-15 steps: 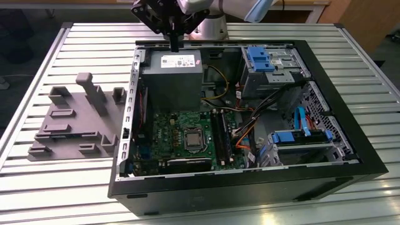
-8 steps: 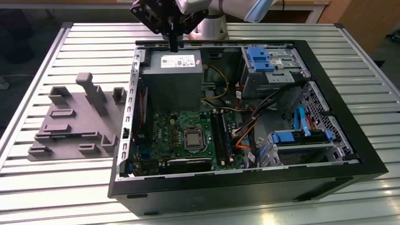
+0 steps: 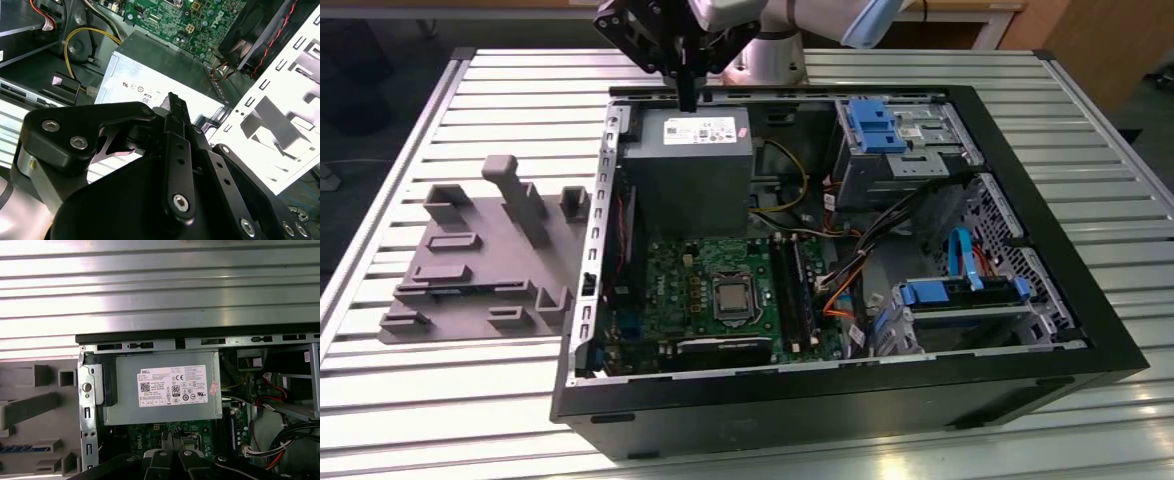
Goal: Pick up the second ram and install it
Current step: 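Reach for the second ram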
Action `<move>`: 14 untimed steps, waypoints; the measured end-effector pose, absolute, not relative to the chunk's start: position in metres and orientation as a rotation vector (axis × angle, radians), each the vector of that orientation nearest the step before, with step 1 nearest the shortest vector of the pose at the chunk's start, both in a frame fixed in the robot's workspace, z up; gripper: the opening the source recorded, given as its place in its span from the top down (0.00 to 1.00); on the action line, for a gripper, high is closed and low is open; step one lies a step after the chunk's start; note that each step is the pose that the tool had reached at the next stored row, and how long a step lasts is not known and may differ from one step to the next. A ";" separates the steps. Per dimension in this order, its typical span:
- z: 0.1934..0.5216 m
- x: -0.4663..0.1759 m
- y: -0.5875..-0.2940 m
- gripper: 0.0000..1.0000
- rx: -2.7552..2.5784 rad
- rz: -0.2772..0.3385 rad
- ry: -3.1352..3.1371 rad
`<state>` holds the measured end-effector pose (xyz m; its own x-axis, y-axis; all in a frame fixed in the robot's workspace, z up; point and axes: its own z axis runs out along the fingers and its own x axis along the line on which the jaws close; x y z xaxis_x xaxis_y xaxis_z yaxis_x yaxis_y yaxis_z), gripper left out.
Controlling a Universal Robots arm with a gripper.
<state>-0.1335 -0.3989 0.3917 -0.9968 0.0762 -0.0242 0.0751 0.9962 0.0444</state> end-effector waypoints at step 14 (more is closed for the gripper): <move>0.389 -0.147 -0.399 0.89 0.118 0.068 3.114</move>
